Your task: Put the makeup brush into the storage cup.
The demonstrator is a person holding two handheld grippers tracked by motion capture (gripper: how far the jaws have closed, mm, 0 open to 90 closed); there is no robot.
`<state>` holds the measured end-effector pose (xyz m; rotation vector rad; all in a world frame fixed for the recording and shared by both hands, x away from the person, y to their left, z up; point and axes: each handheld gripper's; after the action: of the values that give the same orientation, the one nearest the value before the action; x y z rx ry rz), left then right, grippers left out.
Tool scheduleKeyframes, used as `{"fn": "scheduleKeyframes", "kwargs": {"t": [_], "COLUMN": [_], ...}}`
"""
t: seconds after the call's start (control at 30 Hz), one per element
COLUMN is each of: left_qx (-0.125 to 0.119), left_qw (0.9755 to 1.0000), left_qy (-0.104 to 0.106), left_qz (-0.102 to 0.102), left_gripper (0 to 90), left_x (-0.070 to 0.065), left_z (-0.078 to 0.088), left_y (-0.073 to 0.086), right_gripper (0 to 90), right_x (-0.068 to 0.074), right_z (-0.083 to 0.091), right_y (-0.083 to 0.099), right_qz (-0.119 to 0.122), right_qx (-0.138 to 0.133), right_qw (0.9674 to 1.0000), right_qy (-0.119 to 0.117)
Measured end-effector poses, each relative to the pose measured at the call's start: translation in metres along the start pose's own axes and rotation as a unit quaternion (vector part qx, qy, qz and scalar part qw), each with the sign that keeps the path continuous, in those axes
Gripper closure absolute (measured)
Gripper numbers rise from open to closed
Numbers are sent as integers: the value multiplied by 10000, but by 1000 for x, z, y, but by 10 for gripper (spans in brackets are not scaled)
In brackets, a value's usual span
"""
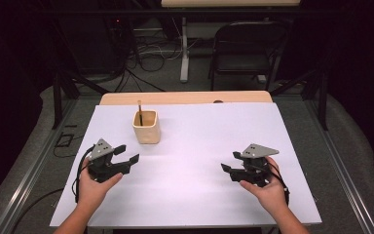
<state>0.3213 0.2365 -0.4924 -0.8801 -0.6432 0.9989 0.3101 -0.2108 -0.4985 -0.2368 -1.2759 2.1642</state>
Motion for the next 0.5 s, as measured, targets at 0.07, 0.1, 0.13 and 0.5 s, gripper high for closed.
{"fn": "scheduleKeyframes", "kwargs": {"t": [0.07, 0.1, 0.13, 0.5], "left_qx": [68, 89, 151, 448], "left_qw": [10000, 10000, 9999, 9989], "left_qy": [-14, -24, -41, -101], "left_qz": [-28, -35, -48, -67], "left_gripper": [351, 351, 351, 357], "left_x": [0, 1, 1, 5], "left_z": [0, 0, 1, 5], "left_y": [3, 4, 5, 17], "right_gripper": [367, 367, 366, 367], "right_x": [0, -1, -1, -4], "right_z": [1, 2, 3, 9], "right_y": [1, 2, 3, 16], "right_qz": [-18, -28, -42, -219], "right_qx": [11, 43, 50, 356], "right_qw": [10000, 10000, 10000, 9990], "right_qy": [10, 4, 19, 130]}}
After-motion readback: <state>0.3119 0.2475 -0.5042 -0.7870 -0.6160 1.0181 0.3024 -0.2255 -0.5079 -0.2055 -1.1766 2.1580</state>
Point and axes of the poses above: each handheld gripper's, and its own axes: z roughly backward along the jaws, y roughly out of its underside, x roughly to its left, and after that the axes turned 15 degrees about -y, right-handed
